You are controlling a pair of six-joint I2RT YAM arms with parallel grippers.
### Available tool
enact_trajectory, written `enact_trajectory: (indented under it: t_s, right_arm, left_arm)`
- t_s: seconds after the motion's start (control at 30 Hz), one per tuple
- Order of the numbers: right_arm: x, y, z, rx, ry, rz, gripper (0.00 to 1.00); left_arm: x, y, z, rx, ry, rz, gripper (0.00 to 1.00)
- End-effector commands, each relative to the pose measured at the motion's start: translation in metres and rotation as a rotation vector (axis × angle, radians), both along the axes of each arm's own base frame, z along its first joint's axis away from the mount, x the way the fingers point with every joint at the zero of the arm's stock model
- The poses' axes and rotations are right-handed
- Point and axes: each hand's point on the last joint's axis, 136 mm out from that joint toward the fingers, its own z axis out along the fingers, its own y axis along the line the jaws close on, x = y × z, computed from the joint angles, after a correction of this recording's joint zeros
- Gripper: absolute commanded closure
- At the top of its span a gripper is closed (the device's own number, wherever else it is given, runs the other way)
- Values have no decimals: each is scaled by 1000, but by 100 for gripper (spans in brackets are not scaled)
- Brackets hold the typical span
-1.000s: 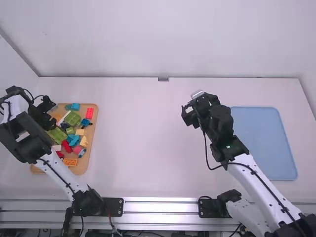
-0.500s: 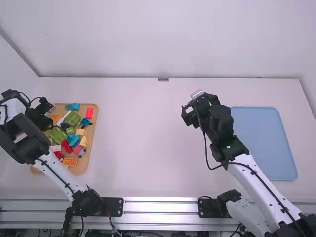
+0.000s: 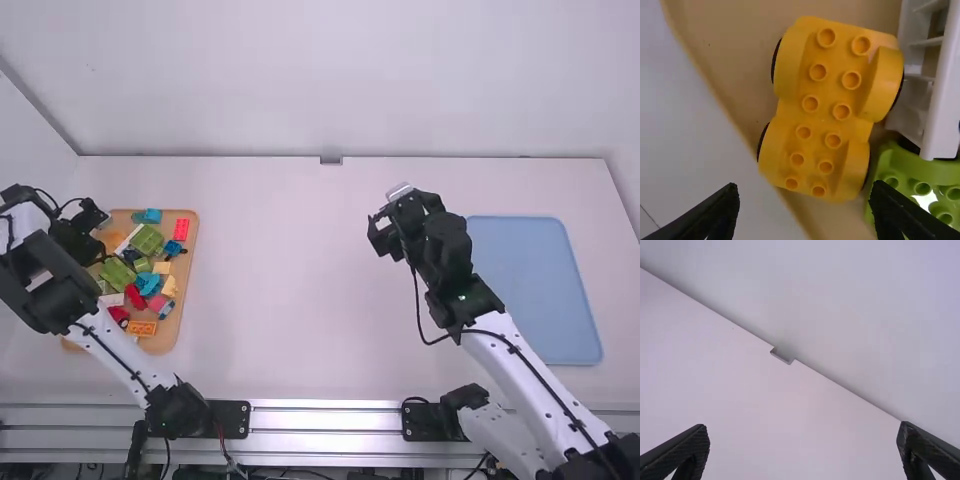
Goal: Assemble lego blocks to make yellow taxi
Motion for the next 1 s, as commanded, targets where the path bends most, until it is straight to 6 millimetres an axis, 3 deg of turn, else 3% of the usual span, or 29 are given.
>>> enact_trajectory:
  t_s: [0.0, 0.53, 0.77, 0.97]
  right_arm:
    - [3, 2, 16, 15, -27, -3, 1]
    - [3, 2, 15, 16, -26, -3, 2]
    - [4, 2, 17, 19, -35, -3, 1]
    - [5, 3, 21, 25, -51, -2, 1]
  left_arm:
    - [-3, -12, -15, -41, 20, -27, 32]
    - [-3, -23, -31, -80, 2, -36, 38]
    - [3, -10, -28, -28, -12, 38, 29]
    - [14, -14, -26, -48, -65, 13, 23]
